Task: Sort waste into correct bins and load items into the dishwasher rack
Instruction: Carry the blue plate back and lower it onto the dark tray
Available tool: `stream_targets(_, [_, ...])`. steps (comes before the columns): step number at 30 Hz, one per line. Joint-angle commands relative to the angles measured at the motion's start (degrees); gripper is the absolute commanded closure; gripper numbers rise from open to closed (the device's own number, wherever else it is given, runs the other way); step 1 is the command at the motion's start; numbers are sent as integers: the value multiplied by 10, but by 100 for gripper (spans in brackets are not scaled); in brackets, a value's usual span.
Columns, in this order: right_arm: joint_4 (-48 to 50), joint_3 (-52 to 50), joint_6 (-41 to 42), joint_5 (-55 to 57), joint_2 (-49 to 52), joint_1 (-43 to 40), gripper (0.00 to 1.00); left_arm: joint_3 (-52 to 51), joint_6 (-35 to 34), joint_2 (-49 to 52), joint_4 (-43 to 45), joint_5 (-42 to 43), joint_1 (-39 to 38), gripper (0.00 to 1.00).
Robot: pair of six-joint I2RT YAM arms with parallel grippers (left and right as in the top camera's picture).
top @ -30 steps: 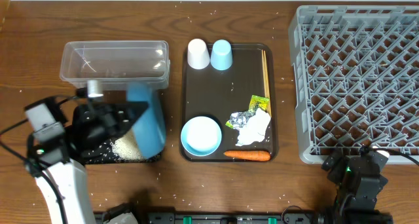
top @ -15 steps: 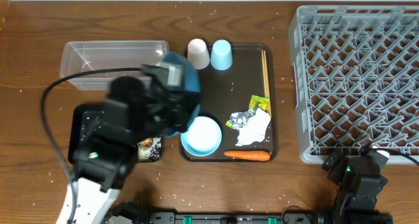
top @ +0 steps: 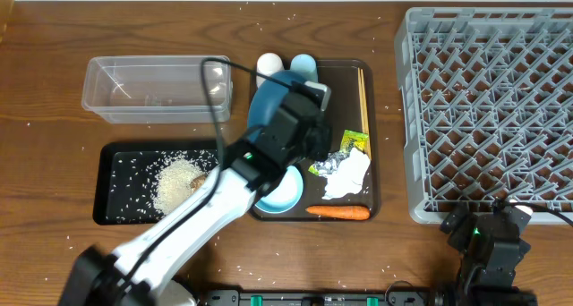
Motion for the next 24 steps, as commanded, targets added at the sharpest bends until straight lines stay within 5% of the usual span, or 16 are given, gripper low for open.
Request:
stream_targets(1, [0,6,-7,6,-1,-4,1,12,11,40,16,-27,1,89])
stream_targets(13, [0,6,-7,6,-1,-4,1,12,11,74,28,-55,1,74])
stream_targets(24, [0,6,-7,6,-1,-4,1,12,6,-12,-24,-41,0,73])
